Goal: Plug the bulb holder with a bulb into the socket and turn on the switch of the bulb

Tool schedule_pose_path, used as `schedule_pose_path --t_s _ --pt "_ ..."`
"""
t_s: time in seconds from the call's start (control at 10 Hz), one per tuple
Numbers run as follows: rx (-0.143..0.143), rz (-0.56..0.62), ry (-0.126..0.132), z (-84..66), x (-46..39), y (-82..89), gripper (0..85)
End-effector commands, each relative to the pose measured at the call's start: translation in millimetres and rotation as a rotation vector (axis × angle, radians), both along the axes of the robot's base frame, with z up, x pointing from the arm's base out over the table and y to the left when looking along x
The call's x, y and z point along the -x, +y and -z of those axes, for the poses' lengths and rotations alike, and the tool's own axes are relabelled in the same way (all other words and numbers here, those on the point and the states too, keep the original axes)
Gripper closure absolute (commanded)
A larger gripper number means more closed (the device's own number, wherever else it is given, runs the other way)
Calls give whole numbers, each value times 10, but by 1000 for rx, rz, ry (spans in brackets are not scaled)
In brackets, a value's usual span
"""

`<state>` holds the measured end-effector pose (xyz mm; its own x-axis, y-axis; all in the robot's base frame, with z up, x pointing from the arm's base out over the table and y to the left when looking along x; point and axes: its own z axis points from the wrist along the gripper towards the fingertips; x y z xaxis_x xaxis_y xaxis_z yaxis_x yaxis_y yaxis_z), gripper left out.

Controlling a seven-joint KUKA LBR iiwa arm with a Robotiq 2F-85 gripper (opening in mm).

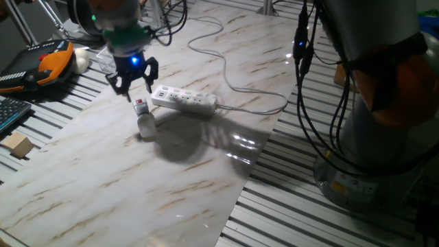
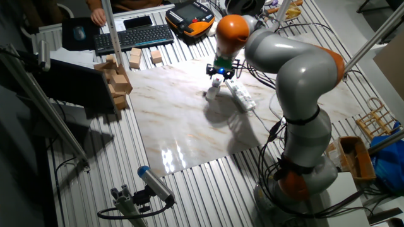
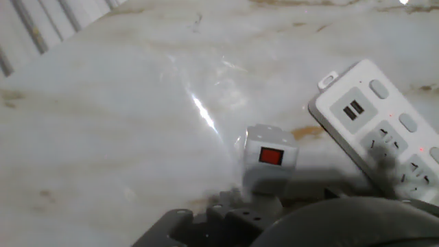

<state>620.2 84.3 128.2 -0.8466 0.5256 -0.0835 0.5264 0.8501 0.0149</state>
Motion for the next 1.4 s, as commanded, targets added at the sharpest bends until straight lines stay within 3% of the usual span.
schedule_pose_path --t_s 0.0,0.4,0.9,1.1,1.3 --pt "3 5 -3 34 -23 -8 170" --pt "24 57 -35 213 -62 56 170" --pt "42 49 -61 368 -107 -22 170" --pt "77 50 -105 440 -134 -43 170" --pt "89 59 -126 459 -141 -54 170"
